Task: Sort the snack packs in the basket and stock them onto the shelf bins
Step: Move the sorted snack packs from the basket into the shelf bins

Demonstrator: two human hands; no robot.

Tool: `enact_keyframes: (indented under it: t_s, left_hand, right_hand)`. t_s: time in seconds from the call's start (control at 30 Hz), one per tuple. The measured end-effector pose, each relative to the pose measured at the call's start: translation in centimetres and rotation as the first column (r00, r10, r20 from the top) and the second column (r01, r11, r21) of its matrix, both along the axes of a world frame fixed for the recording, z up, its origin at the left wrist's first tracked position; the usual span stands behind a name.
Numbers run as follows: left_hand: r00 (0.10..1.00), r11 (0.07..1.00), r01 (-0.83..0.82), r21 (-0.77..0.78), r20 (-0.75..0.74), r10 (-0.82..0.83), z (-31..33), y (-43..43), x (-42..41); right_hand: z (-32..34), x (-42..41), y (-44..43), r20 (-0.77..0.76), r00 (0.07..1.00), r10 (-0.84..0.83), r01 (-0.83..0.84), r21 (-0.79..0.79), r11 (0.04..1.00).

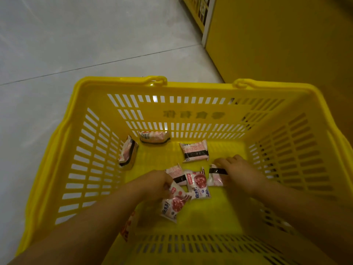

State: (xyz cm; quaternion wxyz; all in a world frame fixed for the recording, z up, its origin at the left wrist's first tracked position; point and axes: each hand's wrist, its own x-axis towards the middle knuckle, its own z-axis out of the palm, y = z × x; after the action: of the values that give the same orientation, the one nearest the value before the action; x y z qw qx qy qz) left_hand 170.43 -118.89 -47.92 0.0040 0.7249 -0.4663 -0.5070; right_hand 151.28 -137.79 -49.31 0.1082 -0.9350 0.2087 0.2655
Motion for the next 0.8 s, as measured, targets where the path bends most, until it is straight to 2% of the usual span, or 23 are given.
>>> enact_keyframes:
  t_s: [0.1, 0.17, 0.23, 0.33, 0.43, 0.53, 0.6, 0.63, 0.73, 0.8]
  left_hand:
    - [0.989, 0.992, 0.1, -0.072, 0.114, -0.091, 0.0, -0.3, -1.0]
    - [0.969, 0.976, 0.097, -0.197, 0.244, -0.047, -0.1, -0.5, -1.1]
    - [0.945, 0.966, 0.072, -0.247, 0.326, 0.013, -0.7, -0.4, -0.8]
    - [0.916, 0.984, 0.052, -0.168, 0.401, 0.02, -1.5, -0.2, -0.7]
    - [0.891, 0.989, 0.019, -0.144, 0.451, 0.049, -2.1, -0.2, -0.9]
    - [0.865, 0.958, -0.028, -0.286, 0.473, 0.167, -1.6, -0.1, -0.6]
    - [0.837, 0.941, 0.002, -0.337, 0.515, 0.183, -1.1, 0.0, 0.1]
    - [0.849, 0.944, 0.044, -0.326, 0.511, 0.137, -1.0, 0.3, 0.3]
    - [0.935, 0.966, 0.159, -0.203, 0.346, -0.081, -1.4, 1.4, 0.4]
    - [0.971, 0.983, 0.104, -0.15, 0.231, -0.068, -1.4, 1.7, 0.2]
  right_hand:
    - [-0.1, 0.1, -0.3, -0.048, 0.995, -0.091, 0.092, 0.024, 0.995]
    - [-0.2, 0.1, -0.3, 0.052, 0.978, -0.2, 0.197, 0.05, 0.979]
    - [0.3, 0.2, -0.2, 0.204, 0.921, -0.331, 0.317, 0.096, 0.943]
    - [1.1, 0.7, 0.4, 0.267, 0.943, -0.197, 0.228, -0.089, 0.97]
    - [1.4, 0.9, 2.0, 0.313, 0.946, -0.084, 0.11, -0.065, 0.992]
    - [1.0, 0.2, 3.0, 0.277, 0.961, 0.018, -0.009, -0.036, 0.999]
    - [0.7, -0.8, 3.3, 0.238, 0.971, 0.028, -0.05, 0.086, 0.995]
    - [0.5, -1.4, 3.4, 0.218, 0.976, -0.002, -0.04, 0.19, 0.981]
    - [0.4, -1.6, 3.7, 0.187, 0.949, -0.255, 0.147, 0.454, 0.879]
    - [0.4, -0.8, 3.7, 0.232, 0.887, -0.399, 0.248, 0.489, 0.836]
